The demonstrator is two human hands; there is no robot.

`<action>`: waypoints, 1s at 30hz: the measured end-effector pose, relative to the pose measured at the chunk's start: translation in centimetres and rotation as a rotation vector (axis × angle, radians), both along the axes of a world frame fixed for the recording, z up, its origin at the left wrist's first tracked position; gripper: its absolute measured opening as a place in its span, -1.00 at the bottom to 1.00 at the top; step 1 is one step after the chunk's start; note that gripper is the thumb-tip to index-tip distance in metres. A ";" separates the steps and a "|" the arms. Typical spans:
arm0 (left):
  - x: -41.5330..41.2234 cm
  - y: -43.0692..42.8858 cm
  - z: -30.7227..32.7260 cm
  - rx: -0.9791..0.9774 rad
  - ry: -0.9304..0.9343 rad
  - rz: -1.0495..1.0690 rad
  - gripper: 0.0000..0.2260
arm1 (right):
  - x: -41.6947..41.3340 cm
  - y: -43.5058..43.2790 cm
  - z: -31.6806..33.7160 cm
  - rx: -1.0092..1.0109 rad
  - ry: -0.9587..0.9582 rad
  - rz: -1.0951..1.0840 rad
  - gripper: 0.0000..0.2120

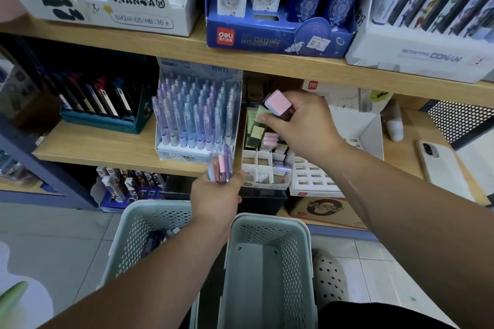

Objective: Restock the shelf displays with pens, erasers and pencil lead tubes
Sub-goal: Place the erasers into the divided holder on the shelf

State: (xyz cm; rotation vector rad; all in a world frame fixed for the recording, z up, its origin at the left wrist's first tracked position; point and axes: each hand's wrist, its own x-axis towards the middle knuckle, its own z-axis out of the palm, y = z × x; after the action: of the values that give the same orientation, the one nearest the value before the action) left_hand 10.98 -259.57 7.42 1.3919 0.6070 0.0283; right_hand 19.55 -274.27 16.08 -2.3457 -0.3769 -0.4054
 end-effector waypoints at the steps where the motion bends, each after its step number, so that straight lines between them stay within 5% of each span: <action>1: 0.1 0.0 0.0 0.001 -0.007 0.003 -0.86 | 0.2 -0.1 -0.2 -0.029 -0.014 0.016 -0.83; 16: 0.5 0.6 -0.4 0.001 -0.023 -0.036 -0.77 | 1.0 0.6 -1.1 -0.255 -0.179 0.070 -0.78; 30: 0.3 1.0 0.3 0.019 -0.011 -0.059 -0.82 | 0.9 0.3 0.3 -0.281 0.026 0.135 -0.86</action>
State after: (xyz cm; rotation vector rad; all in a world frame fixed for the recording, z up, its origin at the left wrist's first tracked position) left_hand 11.31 -258.55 7.77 1.4262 0.5574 -0.0055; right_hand 20.46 -273.92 16.41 -2.5748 -0.6097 -0.2705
